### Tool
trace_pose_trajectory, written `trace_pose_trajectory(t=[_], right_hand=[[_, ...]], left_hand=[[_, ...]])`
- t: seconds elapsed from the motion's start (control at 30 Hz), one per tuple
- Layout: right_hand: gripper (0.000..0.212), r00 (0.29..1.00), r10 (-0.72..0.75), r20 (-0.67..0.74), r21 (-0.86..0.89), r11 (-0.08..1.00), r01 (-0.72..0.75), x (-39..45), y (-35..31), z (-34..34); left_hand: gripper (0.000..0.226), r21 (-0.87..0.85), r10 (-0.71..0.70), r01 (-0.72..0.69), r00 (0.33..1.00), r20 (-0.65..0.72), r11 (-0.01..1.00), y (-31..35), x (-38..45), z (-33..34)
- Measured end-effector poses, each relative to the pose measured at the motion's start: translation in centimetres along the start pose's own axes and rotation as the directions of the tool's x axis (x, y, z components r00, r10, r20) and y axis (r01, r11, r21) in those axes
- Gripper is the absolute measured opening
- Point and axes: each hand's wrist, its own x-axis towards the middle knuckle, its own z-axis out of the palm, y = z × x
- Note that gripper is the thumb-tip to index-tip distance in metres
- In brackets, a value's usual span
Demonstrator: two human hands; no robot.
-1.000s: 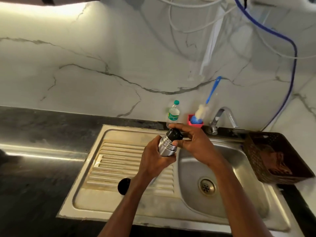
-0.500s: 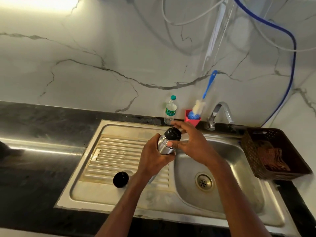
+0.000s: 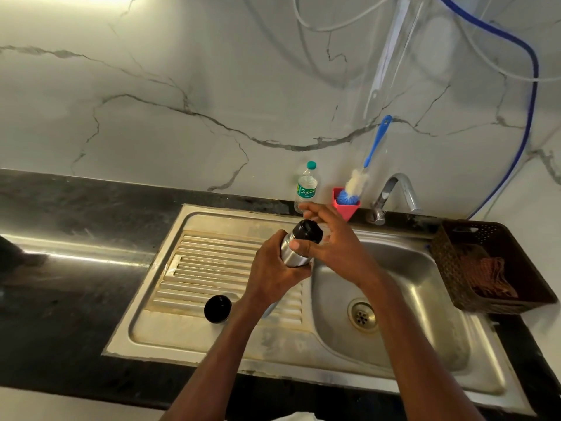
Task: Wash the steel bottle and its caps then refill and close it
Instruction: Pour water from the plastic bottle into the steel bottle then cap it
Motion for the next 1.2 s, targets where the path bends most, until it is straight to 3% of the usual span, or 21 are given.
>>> trace_pose_trajectory(t=[0.07, 0.17, 0.27, 0.4, 0.5, 0.63, 0.73, 0.87, 1.0, 1.1, 1.2], right_hand=[[0.057, 0.999, -0.011, 0.040, 0.039, 0.999, 0.009, 0.0, -0.1, 0.2], [0.053, 0.996, 0.006, -0.089, 0.005, 1.000, -0.006, 0.0, -0.3, 0.3], [0.053, 0.999, 0.011, 0.043, 0.090, 0.996, -0.015, -0.1, -0.5, 0.3], [0.049, 0.995, 0.016, -0.100, 0.020, 1.000, -0.014, 0.2, -0.5, 0.8], [0.054, 0.996, 0.008, 0.089, 0.110, 0.994, -0.017, -0.1, -0.3, 1.1], [0.051, 0.999, 0.024, -0.039, 0.102, 0.995, -0.020, 0.0, -0.2, 1.3], [0.054, 0.995, -0.023, 0.097, 0.238, 0.971, -0.001, -0.1, -0.6, 1.3], [0.045, 0.999, -0.005, -0.041, 0.117, 0.993, 0.009, 0.5, -0.8, 1.9], [0.048, 0.987, -0.042, 0.152, 0.244, 0.970, 0.004, 0.4, -0.5, 1.7], [0.042, 0.999, -0.026, -0.031, 0.156, 0.987, 0.030, 0.8, -0.4, 3.1], [0.037, 0.950, 0.012, -0.312, 0.058, 0.998, 0.006, 0.9, -1.1, 6.1]], left_hand=[[0.042, -0.025, -0.017, 0.017, 1.000, 0.002, 1.000, -0.1, 0.2, 0.0], [0.043, -0.019, -0.017, 0.017, 1.000, -0.005, 1.000, -0.1, 0.2, -0.3], [0.043, -0.028, -0.021, 0.021, 1.000, -0.011, 0.999, -0.3, 0.1, -0.5], [0.044, -0.018, 0.006, -0.006, 1.000, 0.016, 1.000, -0.3, -0.1, -0.7], [0.041, -0.047, -0.010, 0.011, 1.000, 0.007, 0.999, -0.1, -0.2, -1.0], [0.043, -0.038, -0.025, 0.026, 0.999, 0.022, 0.999, -0.3, -0.2, -1.4], [0.044, -0.053, -0.028, 0.029, 0.999, 0.021, 0.998, -0.3, -0.4, -1.8], [0.045, -0.073, -0.031, 0.033, 0.999, 0.027, 0.997, -0.4, -0.7, -2.2], [0.045, -0.083, -0.027, 0.030, 0.999, 0.029, 0.996, -0.4, -0.9, -2.5], [0.045, -0.012, -0.047, 0.047, 0.999, -0.024, 0.999, -0.8, -0.8, -2.5], [0.059, 0.246, 0.020, 0.007, 0.994, -0.106, 0.969, -1.0, -0.7, -2.6]])
